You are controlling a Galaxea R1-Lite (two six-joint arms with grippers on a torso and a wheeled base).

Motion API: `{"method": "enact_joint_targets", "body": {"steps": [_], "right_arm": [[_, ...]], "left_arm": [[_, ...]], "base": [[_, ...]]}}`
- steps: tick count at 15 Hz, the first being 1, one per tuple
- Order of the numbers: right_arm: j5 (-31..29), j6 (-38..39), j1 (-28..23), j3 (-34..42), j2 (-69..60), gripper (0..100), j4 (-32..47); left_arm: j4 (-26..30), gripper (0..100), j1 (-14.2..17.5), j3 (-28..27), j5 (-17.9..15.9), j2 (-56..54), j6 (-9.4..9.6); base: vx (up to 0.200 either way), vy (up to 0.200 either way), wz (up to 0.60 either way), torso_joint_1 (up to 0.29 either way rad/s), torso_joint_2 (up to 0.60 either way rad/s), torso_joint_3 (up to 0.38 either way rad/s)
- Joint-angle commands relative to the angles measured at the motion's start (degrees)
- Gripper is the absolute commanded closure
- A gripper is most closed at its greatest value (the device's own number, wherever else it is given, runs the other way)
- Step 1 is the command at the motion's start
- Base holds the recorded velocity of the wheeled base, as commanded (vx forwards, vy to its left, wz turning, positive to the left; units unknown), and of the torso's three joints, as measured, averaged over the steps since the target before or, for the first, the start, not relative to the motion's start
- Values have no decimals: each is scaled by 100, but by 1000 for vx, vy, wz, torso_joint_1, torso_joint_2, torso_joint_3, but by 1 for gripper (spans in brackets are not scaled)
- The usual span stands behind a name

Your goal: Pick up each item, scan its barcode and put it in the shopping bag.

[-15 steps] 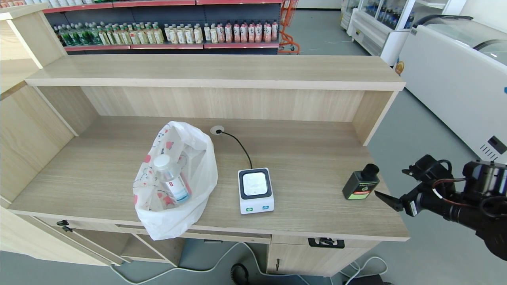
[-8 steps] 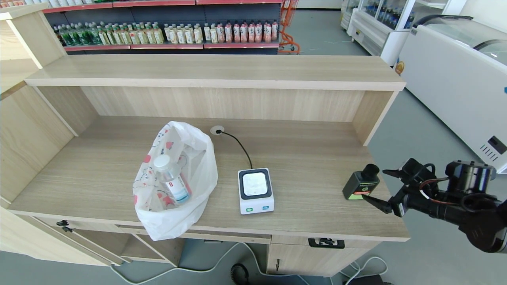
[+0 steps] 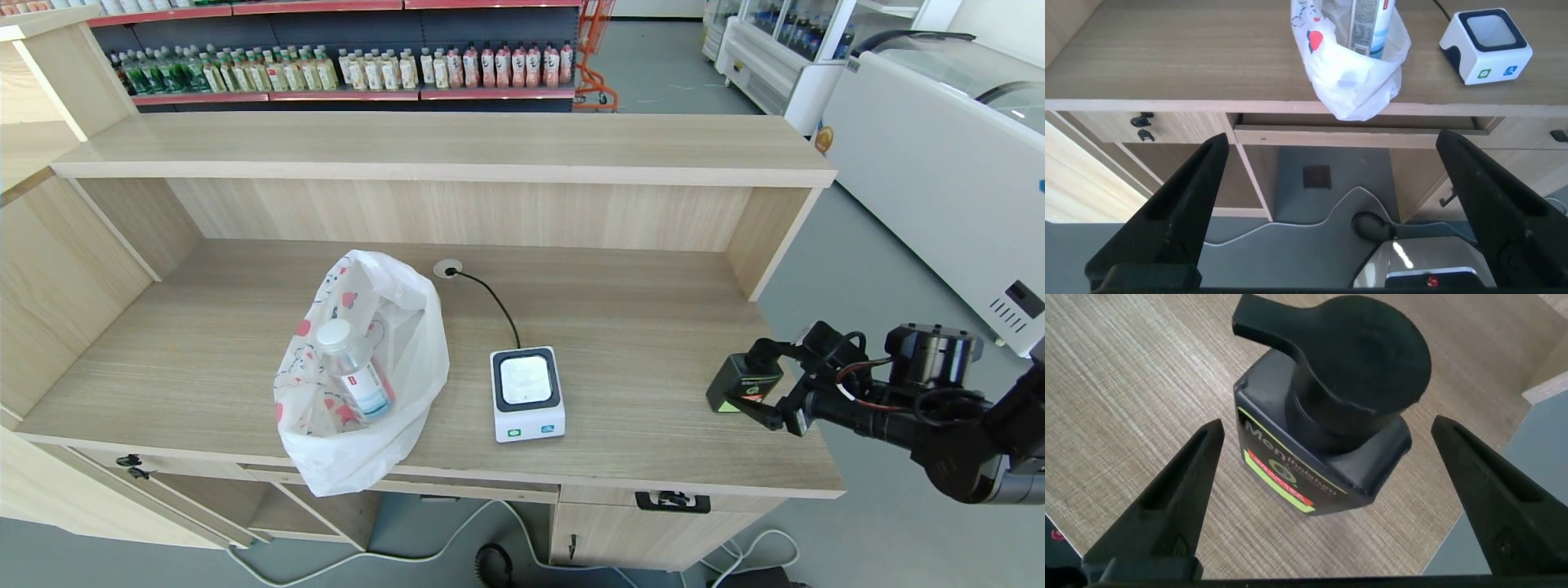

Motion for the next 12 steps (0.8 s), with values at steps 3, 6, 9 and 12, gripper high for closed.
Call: {"method": "enact_joint_targets", "body": {"steps": [3, 6, 9, 12], "right_arm": [[2, -117, 42, -122, 186, 0, 6], [2, -117, 51, -174, 265, 0, 41], [2, -100, 130, -280, 353, 0, 50], [11, -117, 209, -394, 458, 0, 41]], "left_arm": [[0, 0, 0, 0, -1, -2, 0], [0, 0, 0, 0, -1, -2, 0], [0, 0, 0, 0, -1, -2, 0], [0, 0, 0, 0, -1, -2, 0]], "base": [[0, 0, 0, 0, 0, 0], [0, 0, 0, 0, 0, 0], [0, 0, 0, 0, 0, 0], [0, 0, 0, 0, 0, 0]]}}
